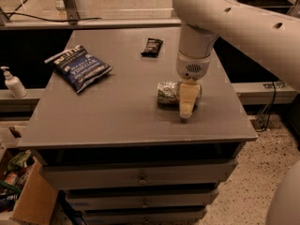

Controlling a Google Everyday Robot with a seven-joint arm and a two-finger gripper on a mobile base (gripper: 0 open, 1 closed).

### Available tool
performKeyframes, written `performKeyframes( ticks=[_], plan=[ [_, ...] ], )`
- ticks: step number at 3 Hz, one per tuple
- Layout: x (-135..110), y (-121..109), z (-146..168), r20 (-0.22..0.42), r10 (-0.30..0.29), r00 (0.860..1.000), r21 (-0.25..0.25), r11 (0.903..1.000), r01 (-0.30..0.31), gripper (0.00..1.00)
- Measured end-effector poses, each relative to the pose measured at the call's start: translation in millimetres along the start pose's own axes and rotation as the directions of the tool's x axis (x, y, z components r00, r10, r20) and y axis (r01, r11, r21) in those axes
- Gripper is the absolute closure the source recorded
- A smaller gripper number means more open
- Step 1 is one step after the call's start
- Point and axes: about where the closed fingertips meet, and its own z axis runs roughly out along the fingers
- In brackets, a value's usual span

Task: Knock 7up can over

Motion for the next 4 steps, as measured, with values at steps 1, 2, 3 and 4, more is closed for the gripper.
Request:
performKeyframes(
  ticks=[1,2,3,4],
  plan=[
    [0.3,0.7,-3.0,0.003,0.001,1.000,0.009,1.0000,-0.001,0.00],
    [1.3,5.6,-16.1,0.038,0.006,0.999,0.044,0.9990,-0.007,0.00],
    [7.9,20.2,-29.7,0.098,0.016,0.995,0.083,0.9963,-0.024,0.00],
    [20.4,37.1,-36.1,0.152,0.039,0.988,0.109,0.9925,-0.056,0.00]
  ],
)
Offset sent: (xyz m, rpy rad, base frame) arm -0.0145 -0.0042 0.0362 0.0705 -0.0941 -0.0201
